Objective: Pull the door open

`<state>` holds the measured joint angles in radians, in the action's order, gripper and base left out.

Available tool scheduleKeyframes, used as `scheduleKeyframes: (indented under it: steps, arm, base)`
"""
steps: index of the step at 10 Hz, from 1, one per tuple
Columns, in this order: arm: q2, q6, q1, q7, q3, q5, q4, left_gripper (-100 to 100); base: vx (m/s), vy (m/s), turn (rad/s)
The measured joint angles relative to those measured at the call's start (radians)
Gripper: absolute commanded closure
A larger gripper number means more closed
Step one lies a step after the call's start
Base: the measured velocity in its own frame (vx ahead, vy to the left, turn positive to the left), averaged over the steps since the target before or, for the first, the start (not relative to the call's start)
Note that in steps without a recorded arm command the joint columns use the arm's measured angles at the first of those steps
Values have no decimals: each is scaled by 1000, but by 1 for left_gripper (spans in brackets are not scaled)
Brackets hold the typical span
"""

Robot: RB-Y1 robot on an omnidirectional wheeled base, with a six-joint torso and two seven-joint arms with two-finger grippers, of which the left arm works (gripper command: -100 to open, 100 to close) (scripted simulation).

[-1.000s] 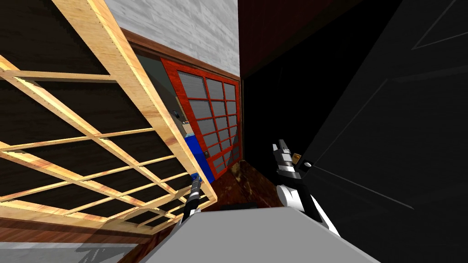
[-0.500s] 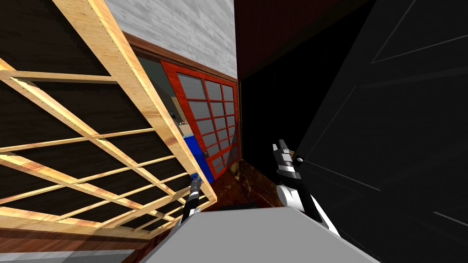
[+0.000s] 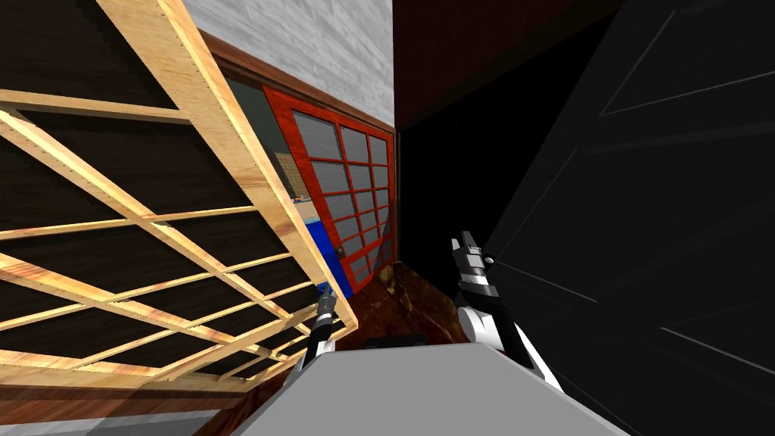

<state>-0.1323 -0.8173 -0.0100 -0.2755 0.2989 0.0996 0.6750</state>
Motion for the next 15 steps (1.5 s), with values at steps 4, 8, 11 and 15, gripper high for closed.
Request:
scheduleKeyframes:
  steps: [4, 8, 11, 15]
  arm:
    - [-4, -5, -7, -105, -11, 46, 0, -100]
    - [-1, -9, -16, -201, -27, 80, -4, -100]
    - [2, -13, -25, -279, -41, 111, -10, -100]
    - [6, -17, -36, -386, -61, 156, -16, -100]
  base:
    - [-82, 20, -35]
    - [-52, 15, -40]
    - [-59, 18, -45]
    - [-54, 15, -44]
